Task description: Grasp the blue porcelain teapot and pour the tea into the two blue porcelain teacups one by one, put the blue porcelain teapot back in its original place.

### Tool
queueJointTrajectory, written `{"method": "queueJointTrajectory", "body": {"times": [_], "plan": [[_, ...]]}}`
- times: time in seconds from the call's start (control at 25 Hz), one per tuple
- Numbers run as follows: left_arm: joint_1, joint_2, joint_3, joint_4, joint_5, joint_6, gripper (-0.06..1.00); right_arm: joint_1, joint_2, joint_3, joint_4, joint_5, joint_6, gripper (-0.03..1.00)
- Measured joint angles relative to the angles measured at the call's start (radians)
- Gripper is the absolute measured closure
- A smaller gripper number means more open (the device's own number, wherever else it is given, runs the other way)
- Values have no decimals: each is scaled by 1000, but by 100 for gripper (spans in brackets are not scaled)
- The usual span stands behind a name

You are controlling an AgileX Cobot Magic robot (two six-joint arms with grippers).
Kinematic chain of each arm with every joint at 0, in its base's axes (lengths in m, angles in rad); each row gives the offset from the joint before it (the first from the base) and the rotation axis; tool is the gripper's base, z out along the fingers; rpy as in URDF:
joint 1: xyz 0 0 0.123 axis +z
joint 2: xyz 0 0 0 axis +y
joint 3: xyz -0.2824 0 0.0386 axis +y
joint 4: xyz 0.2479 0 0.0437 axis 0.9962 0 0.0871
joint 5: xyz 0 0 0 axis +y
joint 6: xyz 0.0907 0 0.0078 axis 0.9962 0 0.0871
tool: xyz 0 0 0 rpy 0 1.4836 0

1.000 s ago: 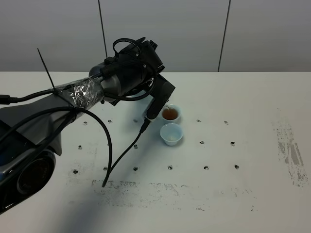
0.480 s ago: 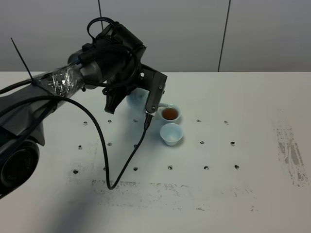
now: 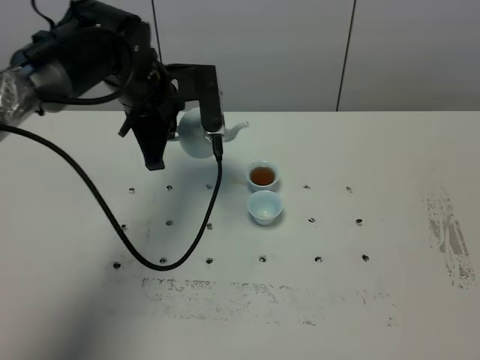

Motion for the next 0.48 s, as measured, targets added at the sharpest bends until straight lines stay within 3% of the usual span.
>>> {"method": "queueJointTrajectory", "body": {"times": [0.16, 0.48], "plan": [[43, -13, 81, -132, -36, -3, 82, 0, 0, 0, 0, 0, 0, 75], [66, 80, 93, -228, -136, 3, 82, 0, 0, 0, 0, 0, 0, 75]]}}
